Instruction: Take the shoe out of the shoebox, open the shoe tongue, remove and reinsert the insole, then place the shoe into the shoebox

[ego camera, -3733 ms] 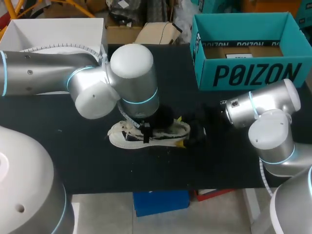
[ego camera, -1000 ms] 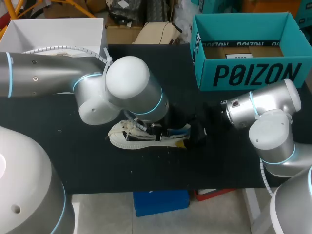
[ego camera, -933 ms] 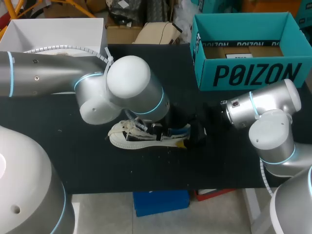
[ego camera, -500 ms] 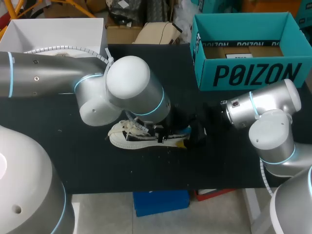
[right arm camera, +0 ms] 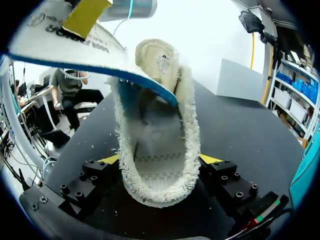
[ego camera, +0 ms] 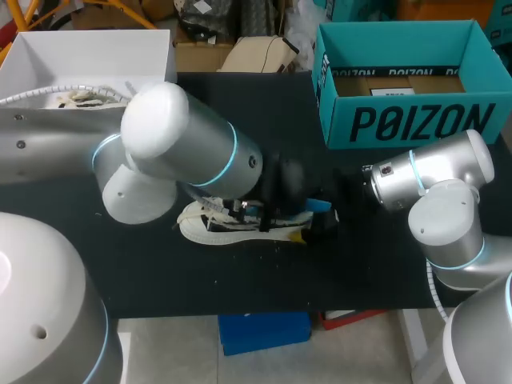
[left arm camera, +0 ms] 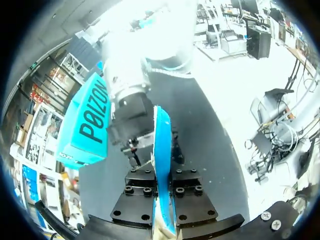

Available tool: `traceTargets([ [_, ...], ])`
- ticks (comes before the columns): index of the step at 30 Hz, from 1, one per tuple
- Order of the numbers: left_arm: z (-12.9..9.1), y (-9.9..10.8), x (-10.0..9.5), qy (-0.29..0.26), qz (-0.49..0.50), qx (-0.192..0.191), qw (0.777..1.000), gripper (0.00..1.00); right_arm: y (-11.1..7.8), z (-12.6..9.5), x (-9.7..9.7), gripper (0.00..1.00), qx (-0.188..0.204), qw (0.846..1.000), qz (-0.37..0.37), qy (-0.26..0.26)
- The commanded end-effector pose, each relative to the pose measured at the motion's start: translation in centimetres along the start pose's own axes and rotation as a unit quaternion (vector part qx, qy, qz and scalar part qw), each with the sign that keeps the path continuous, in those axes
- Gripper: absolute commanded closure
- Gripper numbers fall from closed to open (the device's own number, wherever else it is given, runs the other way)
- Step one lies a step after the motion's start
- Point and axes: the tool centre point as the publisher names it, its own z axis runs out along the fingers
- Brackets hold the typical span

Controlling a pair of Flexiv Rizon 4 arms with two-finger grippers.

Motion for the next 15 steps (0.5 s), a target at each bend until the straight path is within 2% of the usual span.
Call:
traceTargets([
  [1,-4.1,-1.3,-0.2,0.008,-0.014,0.072,0.997,1.0,-0.2,0.1,-0.1,1.0,0.001,1.0,0.001,0.0],
  [9,-10.4,-4.9,-2.3,0.01,-0.036,0.198,0.979,1.0,-0.2,0.1,-0.1,1.0,0.001,1.0,0.001,0.0],
  [11,-11.4,-5.3,-2.6,0.009,-0.037,0.211,0.977,1.0,-0.2,0.1,-0.1,1.0,0.001,1.0,0.001,0.0],
  [12,-12.3,-5.5,-3.0,0.027,-0.033,0.224,0.974,1.0,-0.2,0.1,-0.1,1.0,0.001,1.0,0.001,0.0],
  [15,-12.3,-5.5,-3.0,0.027,-0.033,0.224,0.974,1.0,-0.2,0.1,-0.1,1.0,0.001,1.0,0.001,0.0],
])
